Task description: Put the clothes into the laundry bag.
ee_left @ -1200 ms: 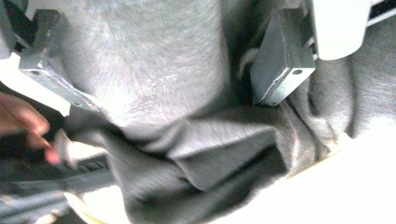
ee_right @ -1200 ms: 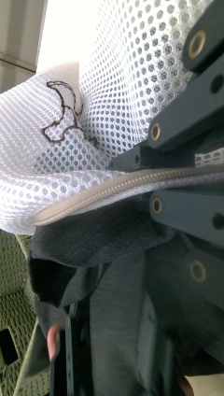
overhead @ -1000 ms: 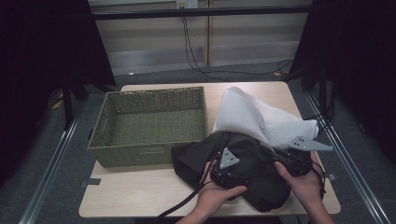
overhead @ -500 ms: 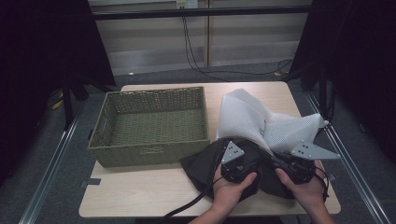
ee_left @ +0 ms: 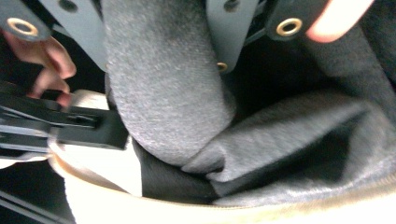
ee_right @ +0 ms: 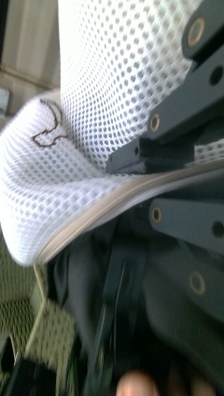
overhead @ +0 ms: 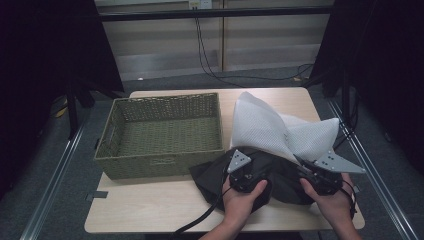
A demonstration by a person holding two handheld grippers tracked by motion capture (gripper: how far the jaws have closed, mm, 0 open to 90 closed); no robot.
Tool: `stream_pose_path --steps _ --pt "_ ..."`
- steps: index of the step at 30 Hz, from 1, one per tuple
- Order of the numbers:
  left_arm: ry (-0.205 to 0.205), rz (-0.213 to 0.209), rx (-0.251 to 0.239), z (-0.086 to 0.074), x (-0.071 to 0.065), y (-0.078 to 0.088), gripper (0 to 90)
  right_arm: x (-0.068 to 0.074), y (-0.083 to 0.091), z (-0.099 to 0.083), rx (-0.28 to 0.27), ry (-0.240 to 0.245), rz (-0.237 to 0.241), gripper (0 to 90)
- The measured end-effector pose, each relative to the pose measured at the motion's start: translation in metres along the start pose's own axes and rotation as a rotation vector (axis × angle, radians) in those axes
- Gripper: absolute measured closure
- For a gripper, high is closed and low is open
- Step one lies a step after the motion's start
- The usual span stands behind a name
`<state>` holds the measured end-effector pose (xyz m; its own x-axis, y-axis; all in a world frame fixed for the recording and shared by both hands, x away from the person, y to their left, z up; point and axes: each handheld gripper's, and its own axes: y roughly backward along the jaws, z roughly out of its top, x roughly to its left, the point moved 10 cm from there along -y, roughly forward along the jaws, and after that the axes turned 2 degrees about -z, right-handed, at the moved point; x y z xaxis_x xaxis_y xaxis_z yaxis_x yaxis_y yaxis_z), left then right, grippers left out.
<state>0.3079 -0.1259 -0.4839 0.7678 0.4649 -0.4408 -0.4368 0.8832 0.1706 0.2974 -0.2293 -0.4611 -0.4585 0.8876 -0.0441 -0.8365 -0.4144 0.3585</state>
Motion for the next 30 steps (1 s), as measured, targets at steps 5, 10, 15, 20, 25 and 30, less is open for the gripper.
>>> stream_pose_path --steps 5,10,15,20,25,30 --pt "0.000 -0.030 -0.053 0.014 -0.008 0.011 80.6 -0.008 0.002 0.006 -0.024 -0.022 0.001 88.0" --pt "-0.031 -0.119 -0.100 0.030 -0.039 0.030 80.7 0.003 0.013 0.021 -0.069 0.005 0.029 87.8" --pt "-0.012 -0.084 -0.060 0.025 -0.028 0.017 79.9 0.002 0.012 0.015 -0.028 -0.009 0.024 87.3" --pt "0.002 0.146 -0.072 0.008 0.023 0.000 80.5 0.007 0.004 -0.004 0.037 -0.009 0.045 88.5" --pt "0.076 0.216 -0.072 -0.001 0.043 -0.004 79.5 0.014 0.011 -0.008 0.041 -0.008 0.114 88.9" --pt "0.019 0.097 0.024 -0.002 0.018 0.001 52.6 -0.007 -0.003 -0.040 0.163 -0.037 0.029 87.7"
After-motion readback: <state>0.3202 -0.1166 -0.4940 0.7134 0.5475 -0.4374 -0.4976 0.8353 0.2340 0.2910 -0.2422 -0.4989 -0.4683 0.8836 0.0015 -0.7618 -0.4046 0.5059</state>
